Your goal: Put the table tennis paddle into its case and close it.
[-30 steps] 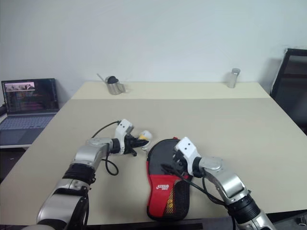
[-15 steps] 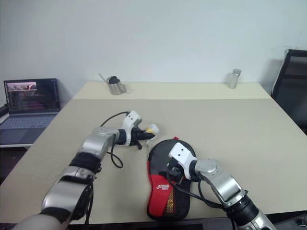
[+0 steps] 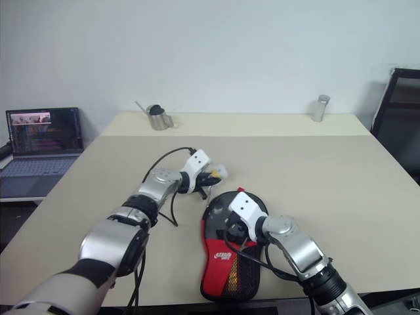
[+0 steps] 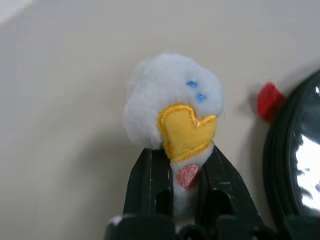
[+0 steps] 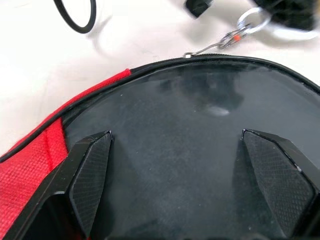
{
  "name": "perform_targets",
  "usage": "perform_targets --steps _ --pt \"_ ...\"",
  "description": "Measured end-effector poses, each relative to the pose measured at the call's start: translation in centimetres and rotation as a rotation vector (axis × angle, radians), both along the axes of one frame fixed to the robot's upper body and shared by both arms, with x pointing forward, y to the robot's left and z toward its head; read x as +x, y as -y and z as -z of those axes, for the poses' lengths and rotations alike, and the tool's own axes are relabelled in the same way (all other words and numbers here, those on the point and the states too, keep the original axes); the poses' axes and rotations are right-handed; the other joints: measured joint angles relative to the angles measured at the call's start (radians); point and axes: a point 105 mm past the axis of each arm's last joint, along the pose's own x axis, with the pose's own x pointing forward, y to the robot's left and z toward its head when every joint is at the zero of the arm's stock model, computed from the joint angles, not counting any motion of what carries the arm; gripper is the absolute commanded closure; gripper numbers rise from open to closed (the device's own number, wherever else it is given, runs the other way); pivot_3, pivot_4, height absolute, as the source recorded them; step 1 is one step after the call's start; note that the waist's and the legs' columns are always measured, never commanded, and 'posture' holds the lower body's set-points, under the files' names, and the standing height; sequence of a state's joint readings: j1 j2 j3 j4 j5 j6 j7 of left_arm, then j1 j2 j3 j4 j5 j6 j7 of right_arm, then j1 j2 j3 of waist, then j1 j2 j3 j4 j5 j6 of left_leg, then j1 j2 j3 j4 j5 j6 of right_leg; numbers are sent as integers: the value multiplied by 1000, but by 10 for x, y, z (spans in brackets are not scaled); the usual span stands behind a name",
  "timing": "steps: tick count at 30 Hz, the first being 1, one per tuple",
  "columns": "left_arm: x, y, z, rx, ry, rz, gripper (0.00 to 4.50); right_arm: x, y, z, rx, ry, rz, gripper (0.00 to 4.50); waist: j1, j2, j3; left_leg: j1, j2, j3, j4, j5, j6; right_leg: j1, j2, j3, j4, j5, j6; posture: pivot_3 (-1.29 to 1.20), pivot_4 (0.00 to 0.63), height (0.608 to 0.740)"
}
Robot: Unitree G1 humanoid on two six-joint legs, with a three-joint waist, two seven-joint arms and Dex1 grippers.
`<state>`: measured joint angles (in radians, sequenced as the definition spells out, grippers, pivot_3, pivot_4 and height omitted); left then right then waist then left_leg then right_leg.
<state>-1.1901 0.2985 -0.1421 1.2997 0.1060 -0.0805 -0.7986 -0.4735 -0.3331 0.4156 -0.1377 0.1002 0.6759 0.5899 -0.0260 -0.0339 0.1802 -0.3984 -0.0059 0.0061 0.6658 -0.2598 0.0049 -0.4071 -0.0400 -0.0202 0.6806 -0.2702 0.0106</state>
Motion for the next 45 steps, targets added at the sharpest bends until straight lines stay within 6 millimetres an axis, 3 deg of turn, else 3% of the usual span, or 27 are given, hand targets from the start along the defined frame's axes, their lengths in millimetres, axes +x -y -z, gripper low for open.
perform_targets --steps 12,24,45 --pt "-1 28 7 79 35 40 4311 -2 4 5 -5 -41 10 0 2 -1 -2 0 -1 -1 0 0 0 1 0 -1 0 0 0 0 150 740" --pt "-2 69 -2 225 248 133 4311 -6 6 6 -5 -44 33 0 9 -1 -2 0 -1 -1 0 0 0 1 0 -1 0 0 0 0 150 740" --pt "-35 154 -17 235 414 421 4312 -9 9 7 -3 -45 76 0 23 -1 -4 0 -1 -1 0 0 0 2 1 -2 -1 0 0 0 150 740"
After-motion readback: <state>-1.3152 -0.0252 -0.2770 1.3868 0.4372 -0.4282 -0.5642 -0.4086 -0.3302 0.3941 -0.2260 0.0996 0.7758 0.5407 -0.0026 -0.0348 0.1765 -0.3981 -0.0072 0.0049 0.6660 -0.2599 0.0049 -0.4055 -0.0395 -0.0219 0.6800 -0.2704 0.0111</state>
